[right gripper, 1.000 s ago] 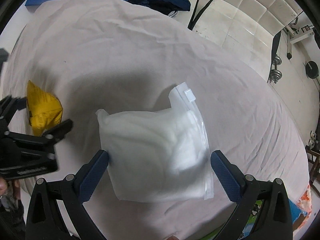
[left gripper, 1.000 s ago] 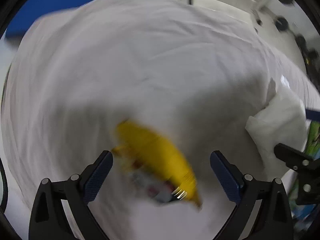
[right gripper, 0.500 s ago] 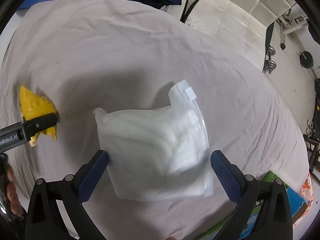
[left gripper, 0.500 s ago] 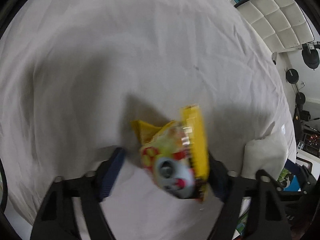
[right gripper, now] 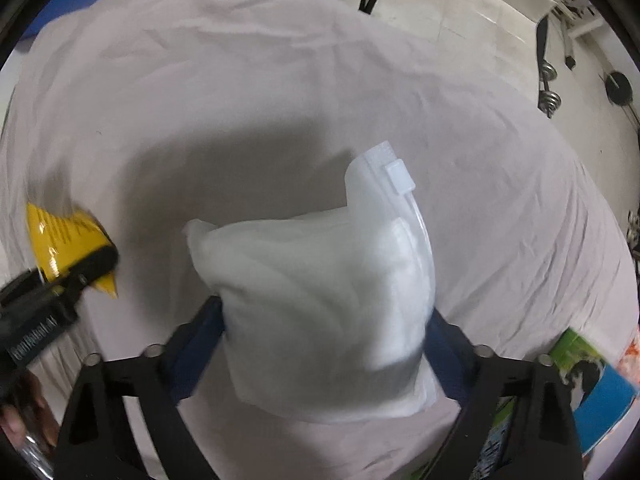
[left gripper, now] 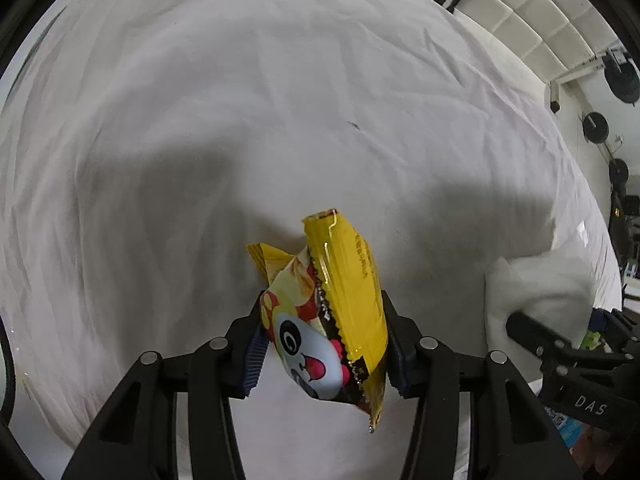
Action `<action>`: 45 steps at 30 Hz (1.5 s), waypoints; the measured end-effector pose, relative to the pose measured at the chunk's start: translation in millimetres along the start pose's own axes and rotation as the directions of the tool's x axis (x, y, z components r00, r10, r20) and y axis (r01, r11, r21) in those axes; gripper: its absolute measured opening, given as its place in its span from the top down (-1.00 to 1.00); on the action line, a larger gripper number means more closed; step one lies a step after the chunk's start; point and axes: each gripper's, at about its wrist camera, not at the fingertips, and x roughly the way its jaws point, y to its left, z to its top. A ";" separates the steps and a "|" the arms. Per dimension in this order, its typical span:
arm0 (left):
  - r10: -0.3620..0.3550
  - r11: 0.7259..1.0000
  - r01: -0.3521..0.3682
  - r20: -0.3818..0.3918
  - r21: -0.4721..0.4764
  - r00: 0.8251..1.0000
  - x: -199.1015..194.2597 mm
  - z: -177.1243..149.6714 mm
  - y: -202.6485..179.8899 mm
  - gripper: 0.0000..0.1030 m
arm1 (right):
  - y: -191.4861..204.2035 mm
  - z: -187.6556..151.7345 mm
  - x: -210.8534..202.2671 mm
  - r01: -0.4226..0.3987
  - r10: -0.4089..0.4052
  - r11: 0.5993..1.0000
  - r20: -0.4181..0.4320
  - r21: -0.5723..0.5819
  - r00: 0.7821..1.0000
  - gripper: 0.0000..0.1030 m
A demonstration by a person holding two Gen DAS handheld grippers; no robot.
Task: Organize soft objects
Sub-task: 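Grasp the yellow snack bag with the left tool while the right tool grasps the white pouch, then carry the yellow bag and white pouch with both tools over the box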
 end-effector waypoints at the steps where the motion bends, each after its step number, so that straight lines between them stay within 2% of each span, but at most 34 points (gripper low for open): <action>1: 0.003 1.000 -0.003 0.007 0.006 1.000 -0.7 -4.3 -5.1 0.10 | 1.8 -3.0 -3.1 0.003 -0.003 1.000 0.013 0.002 1.000 -0.57; 3: 0.009 1.000 -0.009 0.023 0.015 1.000 -4.4 -17.3 -17.2 0.10 | 3.8 -9.2 -8.1 0.015 -0.015 1.000 0.039 0.010 0.999 -0.45; 6: 0.008 1.000 -0.009 0.045 0.029 0.999 -9.8 -28.5 -28.3 0.11 | 1.4 -19.4 -14.6 0.008 -0.010 0.999 0.074 0.039 0.997 -0.39; 14: 0.001 0.996 -0.014 0.147 0.088 0.989 -44.4 -66.4 -55.0 0.12 | -16.7 -58.6 -21.2 -0.094 0.078 0.986 0.124 0.135 0.989 -0.34; 18: -0.025 0.992 0.003 0.181 0.124 0.983 -62.5 -85.7 -65.7 0.13 | -20.9 -80.8 -33.3 -0.131 0.105 0.979 0.162 0.156 0.981 -0.34; 23: -0.076 0.988 0.047 0.203 0.144 0.976 -83.4 -99.1 -71.4 0.14 | -23.2 -112.6 -69.6 -0.175 0.139 0.973 0.227 0.148 0.964 -0.34; 30: -0.128 0.976 0.075 0.265 0.202 0.956 -134.9 -125.5 -76.0 0.15 | -36.0 -153.8 -136.5 -0.194 0.144 0.973 0.320 0.128 0.936 -0.34; 36: -0.182 0.953 0.092 0.306 0.288 0.934 -175.5 -161.1 -107.8 0.15 | -58.2 -204.2 -188.7 -0.211 0.141 0.968 0.396 0.139 0.907 -0.34; 38: -0.204 0.944 0.103 0.309 0.312 0.929 -179.6 -163.6 -124.1 0.15 | -72.0 -222.3 -204.0 -0.217 0.136 0.964 0.419 0.151 0.898 -0.34; 45: -0.310 0.893 0.181 0.271 0.413 0.911 -203.0 -202.2 -185.1 0.15 | -147.6 -295.0 -236.0 -0.246 0.114 0.941 0.465 0.234 0.878 -0.34</action>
